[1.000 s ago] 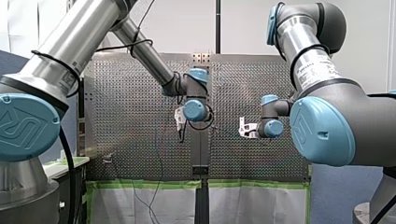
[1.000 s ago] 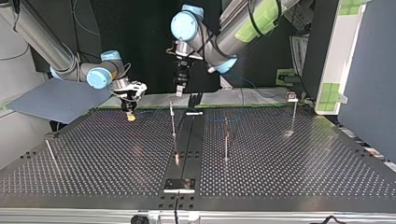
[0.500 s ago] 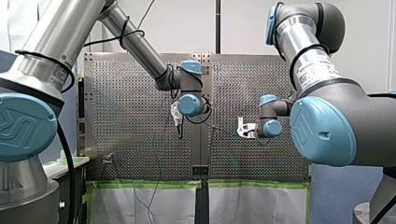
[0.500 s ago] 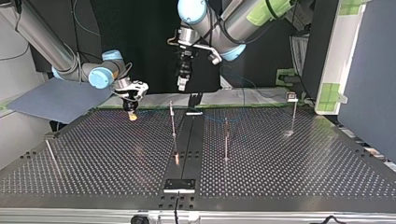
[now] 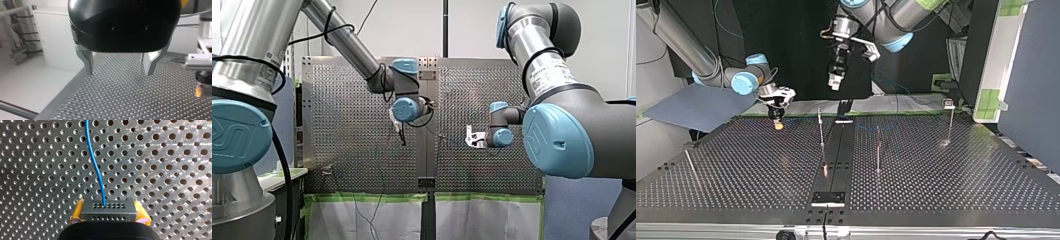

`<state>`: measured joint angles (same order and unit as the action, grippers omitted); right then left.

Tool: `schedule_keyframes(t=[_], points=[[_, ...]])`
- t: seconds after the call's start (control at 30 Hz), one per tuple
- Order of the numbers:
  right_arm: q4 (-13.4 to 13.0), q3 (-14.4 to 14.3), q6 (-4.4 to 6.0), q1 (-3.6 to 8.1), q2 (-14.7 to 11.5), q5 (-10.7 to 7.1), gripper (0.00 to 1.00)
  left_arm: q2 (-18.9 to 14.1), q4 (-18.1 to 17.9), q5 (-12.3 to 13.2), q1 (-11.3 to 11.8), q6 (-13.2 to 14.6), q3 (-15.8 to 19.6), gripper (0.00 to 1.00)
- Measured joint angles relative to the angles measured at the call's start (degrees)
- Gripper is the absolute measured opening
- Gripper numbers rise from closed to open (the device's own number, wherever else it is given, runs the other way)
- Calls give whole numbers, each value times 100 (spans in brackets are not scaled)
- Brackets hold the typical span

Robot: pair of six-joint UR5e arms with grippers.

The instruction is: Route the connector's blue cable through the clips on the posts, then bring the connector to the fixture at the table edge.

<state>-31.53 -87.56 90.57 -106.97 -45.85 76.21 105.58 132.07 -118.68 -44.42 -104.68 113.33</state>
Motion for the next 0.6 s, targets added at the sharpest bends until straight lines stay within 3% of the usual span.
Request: schedule_keyframes(t=[0.37,0.6], points=[[-10,1,6,-6,0,0,0,-526,-365,-283,22,445,526,100],[-5,-1,5,-16,0,-3,0,-869,-388,-304,69,478,868,100]])
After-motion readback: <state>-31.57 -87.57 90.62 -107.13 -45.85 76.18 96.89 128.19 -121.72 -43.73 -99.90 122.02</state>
